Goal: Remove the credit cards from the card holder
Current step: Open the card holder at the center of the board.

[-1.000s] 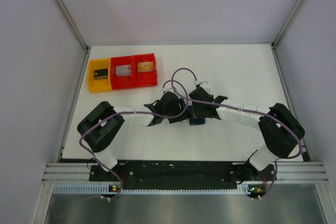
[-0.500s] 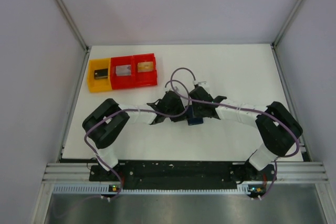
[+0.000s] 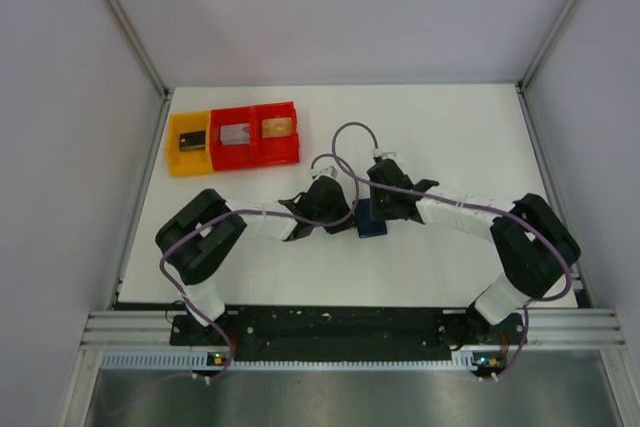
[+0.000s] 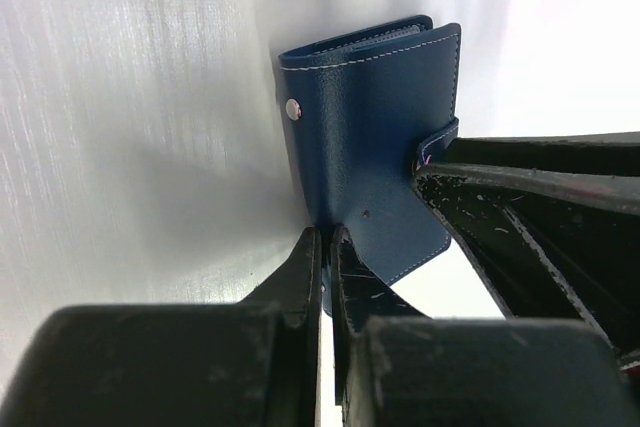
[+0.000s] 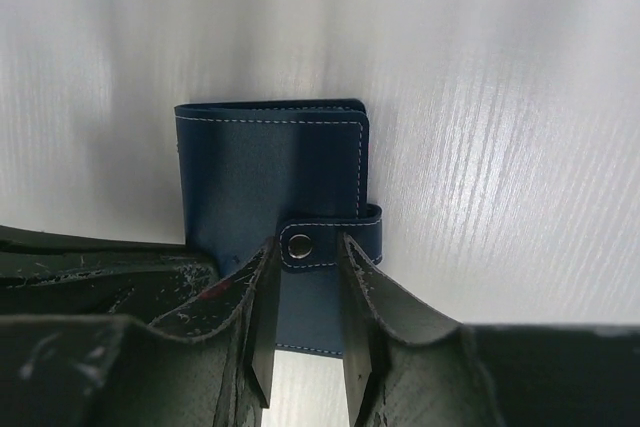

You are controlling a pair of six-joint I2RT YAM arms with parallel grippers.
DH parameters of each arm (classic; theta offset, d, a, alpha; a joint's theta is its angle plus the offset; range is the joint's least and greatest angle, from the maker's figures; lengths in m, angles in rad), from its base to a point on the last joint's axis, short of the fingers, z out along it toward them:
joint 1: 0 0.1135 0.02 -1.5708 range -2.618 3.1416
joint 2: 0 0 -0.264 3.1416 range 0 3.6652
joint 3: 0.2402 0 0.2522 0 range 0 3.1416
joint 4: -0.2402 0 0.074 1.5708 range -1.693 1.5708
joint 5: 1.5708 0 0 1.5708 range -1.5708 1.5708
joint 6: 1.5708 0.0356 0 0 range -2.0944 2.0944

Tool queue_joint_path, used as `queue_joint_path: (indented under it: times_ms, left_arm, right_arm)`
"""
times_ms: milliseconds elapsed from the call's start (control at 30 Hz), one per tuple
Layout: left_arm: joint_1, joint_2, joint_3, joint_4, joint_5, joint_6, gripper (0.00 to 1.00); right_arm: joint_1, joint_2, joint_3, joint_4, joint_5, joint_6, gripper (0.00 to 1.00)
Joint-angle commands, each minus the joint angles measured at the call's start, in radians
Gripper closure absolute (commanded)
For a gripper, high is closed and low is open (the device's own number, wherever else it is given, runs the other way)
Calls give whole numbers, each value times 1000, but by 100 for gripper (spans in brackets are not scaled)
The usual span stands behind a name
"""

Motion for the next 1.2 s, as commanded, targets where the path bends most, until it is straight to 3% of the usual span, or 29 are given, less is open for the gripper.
queue_joint_path:
  times_ms: [0, 300, 533, 733, 833, 933, 1033, 1167]
  left_arm:
    - [8, 7, -85, -152, -101, 22, 100]
    - [11, -46, -122, -175, -112, 36, 100]
    - [11, -101, -133, -181, -111, 54, 100]
    - [11, -177, -159, -181, -135, 103, 99]
    - [11, -226, -148, -225, -175, 148, 90]
    - [8, -268, -130, -256, -210, 188, 83]
    - [10, -273, -104, -287, -226, 215, 83]
    - [10, -263, -105, -287, -230, 208, 83]
  right_arm:
    - [-53, -48, -39, 24, 11, -4, 87]
    - [-76, -70, -36, -45, 147, -47, 99]
    - [-76, -86, -31, -68, 154, -35, 97]
    - [-76, -154, -25, -76, 50, -19, 76]
    - [-76, -226, -43, -51, -16, -16, 65]
    - [-76, -280, -59, -4, -90, -19, 46]
    - [-73, -263, -57, 48, -190, -12, 25]
    - [-33, -182, -19, 78, -204, -13, 14]
